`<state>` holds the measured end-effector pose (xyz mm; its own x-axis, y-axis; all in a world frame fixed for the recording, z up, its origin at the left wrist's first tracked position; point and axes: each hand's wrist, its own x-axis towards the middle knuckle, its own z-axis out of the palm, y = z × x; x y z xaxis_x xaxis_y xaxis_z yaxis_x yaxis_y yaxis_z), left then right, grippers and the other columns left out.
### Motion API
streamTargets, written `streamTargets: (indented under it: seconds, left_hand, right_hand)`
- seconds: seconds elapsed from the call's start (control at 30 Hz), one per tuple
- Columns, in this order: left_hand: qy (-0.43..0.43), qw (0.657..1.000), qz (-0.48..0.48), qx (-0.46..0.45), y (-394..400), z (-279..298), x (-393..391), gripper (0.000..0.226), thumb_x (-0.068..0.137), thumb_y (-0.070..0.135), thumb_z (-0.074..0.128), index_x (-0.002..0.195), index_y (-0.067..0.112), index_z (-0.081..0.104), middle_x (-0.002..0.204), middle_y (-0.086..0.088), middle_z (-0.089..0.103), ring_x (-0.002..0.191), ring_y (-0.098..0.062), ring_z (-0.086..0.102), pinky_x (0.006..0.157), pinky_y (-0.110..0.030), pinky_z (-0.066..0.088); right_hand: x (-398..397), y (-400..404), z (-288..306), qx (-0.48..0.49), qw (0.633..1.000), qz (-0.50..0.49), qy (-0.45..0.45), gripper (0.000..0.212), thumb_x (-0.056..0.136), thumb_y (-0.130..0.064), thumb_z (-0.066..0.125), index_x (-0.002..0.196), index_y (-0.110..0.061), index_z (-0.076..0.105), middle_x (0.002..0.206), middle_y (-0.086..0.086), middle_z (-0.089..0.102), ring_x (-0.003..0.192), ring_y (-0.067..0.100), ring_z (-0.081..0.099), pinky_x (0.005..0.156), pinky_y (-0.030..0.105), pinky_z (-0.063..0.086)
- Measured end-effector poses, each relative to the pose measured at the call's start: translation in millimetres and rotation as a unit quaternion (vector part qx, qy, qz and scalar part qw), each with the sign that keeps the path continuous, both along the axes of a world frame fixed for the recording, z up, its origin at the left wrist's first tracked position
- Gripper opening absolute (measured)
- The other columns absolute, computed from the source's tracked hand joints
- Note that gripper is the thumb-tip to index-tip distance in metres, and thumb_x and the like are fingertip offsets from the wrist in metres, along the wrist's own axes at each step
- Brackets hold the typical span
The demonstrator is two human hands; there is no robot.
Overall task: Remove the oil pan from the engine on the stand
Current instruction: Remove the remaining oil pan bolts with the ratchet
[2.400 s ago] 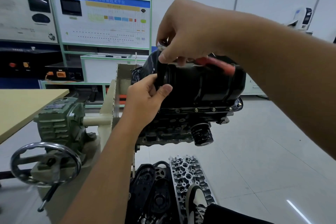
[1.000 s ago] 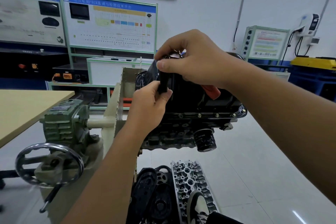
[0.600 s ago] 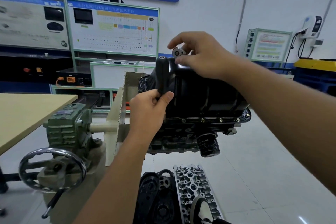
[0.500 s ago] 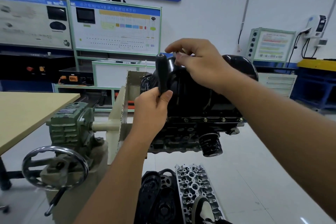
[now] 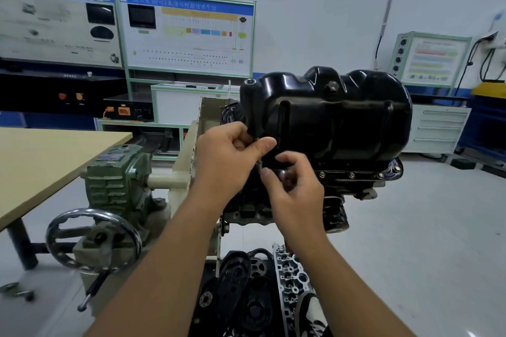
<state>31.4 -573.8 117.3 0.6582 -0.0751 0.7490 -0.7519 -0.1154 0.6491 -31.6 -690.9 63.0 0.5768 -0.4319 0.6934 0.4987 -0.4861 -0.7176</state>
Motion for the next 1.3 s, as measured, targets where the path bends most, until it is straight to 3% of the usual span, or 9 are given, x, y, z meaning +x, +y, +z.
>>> streamTargets:
  seconds: [0.17,0.33,0.5,0.63,0.7,0.8,0.97,1.1,1.3]
  left_hand:
    - [-0.010,1.000,-0.020,-0.003,-8,2,-6,0.039,0.074,0.034,0.092,0.063,0.010,0.062,0.050,-0.006,0.050,0.049,-0.012,0.040,0.048,-0.034,0.044]
    - [-0.029,0.999,-0.031,0.034,-14,0,-7,0.030,0.080,0.025,0.088,0.061,0.027,0.064,0.046,0.011,0.044,0.047,-0.006,0.039,0.052,-0.015,0.034]
    - [-0.094,0.987,-0.088,0.094,-10,-4,-8,0.007,0.095,0.010,0.069,0.095,0.012,0.076,0.073,0.017,0.069,0.069,-0.001,0.064,0.068,-0.015,0.047]
    - [-0.122,0.990,-0.033,0.056,-10,-4,-5,0.011,0.089,0.018,0.074,0.096,0.011,0.080,0.061,0.003,0.064,0.056,-0.010,0.056,0.061,-0.022,0.048]
    - [-0.126,0.991,-0.013,0.037,-12,-5,-7,0.009,0.088,0.015,0.076,0.093,0.009,0.079,0.056,0.001,0.057,0.053,-0.009,0.049,0.061,-0.020,0.044]
    - [-0.126,0.991,-0.002,0.032,-15,-6,-9,0.003,0.090,0.010,0.077,0.091,0.008,0.076,0.053,0.007,0.048,0.052,-0.006,0.044,0.059,-0.014,0.039]
    - [-0.103,0.994,-0.025,0.023,-12,-7,-7,0.006,0.092,0.012,0.077,0.091,0.007,0.073,0.054,-0.002,0.048,0.052,-0.008,0.041,0.055,-0.019,0.038]
    - [-0.117,0.992,-0.035,0.037,-9,-7,-6,0.009,0.092,0.014,0.076,0.094,0.005,0.074,0.057,-0.006,0.053,0.053,-0.016,0.045,0.055,-0.026,0.040]
    - [-0.127,0.990,-0.033,0.044,-5,-6,2,0.008,0.090,0.018,0.076,0.088,0.022,0.069,0.052,0.005,0.045,0.052,-0.018,0.042,0.052,-0.026,0.039]
  right_hand:
    - [22,5,2,-0.031,0.997,-0.063,-0.039,0.016,0.086,-0.021,0.082,0.080,-0.015,0.068,0.059,-0.003,0.052,0.056,0.011,0.048,0.055,0.028,0.040]
    - [25,-8,17,-0.114,0.980,-0.129,-0.097,0.020,0.085,-0.004,0.075,0.068,-0.005,0.065,0.061,-0.001,0.057,0.060,0.016,0.051,0.056,0.030,0.039]
    - [23,-20,23,-0.126,0.991,-0.025,-0.042,0.024,0.090,-0.005,0.064,0.068,-0.011,0.058,0.061,-0.008,0.054,0.059,0.010,0.050,0.056,0.020,0.035]
    - [21,-26,30,-0.157,0.988,0.009,-0.011,0.017,0.089,-0.011,0.063,0.073,-0.006,0.066,0.061,-0.008,0.057,0.059,0.010,0.052,0.055,0.018,0.035]
    - [20,-20,31,-0.135,0.991,-0.017,-0.020,0.019,0.087,-0.009,0.066,0.069,-0.015,0.067,0.055,-0.015,0.054,0.055,0.005,0.051,0.053,0.013,0.031]
    - [14,-7,27,-0.060,0.996,-0.046,-0.052,0.013,0.082,-0.007,0.068,0.085,-0.015,0.077,0.068,-0.010,0.067,0.063,0.009,0.061,0.060,0.026,0.048]
    - [-8,-1,48,0.173,0.971,0.041,-0.158,0.014,0.082,-0.020,0.077,0.096,-0.017,0.076,0.074,-0.005,0.064,0.058,0.010,0.053,0.054,0.026,0.045]
    - [-19,-3,85,0.021,0.985,-0.039,-0.164,0.032,0.072,-0.038,0.092,0.091,-0.019,0.075,0.079,-0.001,0.072,0.072,0.011,0.066,0.065,0.022,0.049]
    - [-26,-12,125,-0.147,0.978,-0.080,-0.125,0.037,0.069,-0.047,0.093,0.076,-0.015,0.076,0.067,-0.007,0.070,0.062,0.007,0.064,0.062,0.023,0.050]
